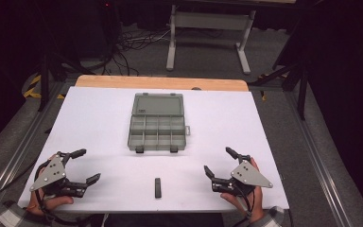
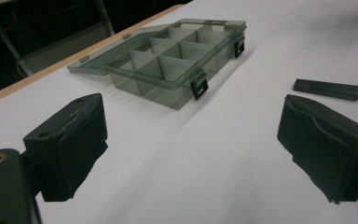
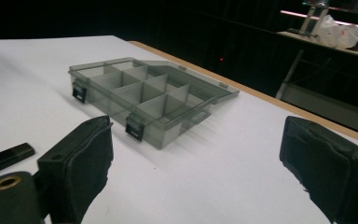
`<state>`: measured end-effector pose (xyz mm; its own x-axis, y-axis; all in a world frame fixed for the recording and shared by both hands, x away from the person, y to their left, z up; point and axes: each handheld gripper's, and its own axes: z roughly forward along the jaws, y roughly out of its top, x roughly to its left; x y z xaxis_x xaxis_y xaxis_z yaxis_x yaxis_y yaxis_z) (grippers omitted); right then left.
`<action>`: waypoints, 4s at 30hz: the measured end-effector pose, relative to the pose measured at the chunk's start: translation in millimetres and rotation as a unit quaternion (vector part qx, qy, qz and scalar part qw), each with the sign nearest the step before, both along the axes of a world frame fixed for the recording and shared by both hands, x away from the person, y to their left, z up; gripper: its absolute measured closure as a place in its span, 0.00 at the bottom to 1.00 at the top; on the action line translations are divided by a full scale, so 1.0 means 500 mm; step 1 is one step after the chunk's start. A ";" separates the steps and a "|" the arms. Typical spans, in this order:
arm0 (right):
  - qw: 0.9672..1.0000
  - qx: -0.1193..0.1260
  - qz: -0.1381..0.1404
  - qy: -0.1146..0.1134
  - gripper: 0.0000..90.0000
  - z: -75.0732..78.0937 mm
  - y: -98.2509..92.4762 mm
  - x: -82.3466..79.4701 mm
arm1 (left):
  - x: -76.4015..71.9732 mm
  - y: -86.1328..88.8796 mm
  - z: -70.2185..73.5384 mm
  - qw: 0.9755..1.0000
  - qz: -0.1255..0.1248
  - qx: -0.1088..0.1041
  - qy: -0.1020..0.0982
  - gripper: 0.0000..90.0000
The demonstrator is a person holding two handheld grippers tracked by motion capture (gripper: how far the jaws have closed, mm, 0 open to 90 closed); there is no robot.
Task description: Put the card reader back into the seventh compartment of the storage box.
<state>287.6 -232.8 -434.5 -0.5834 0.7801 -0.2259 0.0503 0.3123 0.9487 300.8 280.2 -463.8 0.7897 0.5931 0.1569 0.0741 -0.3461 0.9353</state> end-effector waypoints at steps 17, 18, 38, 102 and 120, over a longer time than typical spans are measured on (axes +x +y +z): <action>0.999 -0.025 0.035 0.022 0.12 -0.011 0.025 0.008 | -0.013 0.008 -0.014 1.000 -0.008 -0.002 0.015 0.09; 0.998 -0.031 0.043 0.028 0.12 -0.010 0.027 0.011 | -0.013 0.007 -0.014 1.000 -0.007 0.000 0.014 0.09; 0.958 -0.134 0.209 0.144 0.10 -0.024 0.166 0.062 | -0.005 -0.008 -0.029 0.999 -0.016 0.030 0.033 0.09; 0.919 -0.195 0.303 0.160 0.35 -0.045 0.262 0.081 | -0.002 -0.009 -0.036 0.998 -0.027 0.031 0.046 0.10; 0.938 -0.180 0.271 0.119 0.35 -0.007 0.239 0.076 | -0.008 -0.021 -0.035 0.998 -0.030 0.041 0.042 0.10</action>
<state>325.6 -113.5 -437.9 -0.9401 0.2520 -0.2295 -0.0110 0.6507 0.7593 296.7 269.9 -481.2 0.8359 0.5322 0.1342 0.1280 -0.4269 0.8952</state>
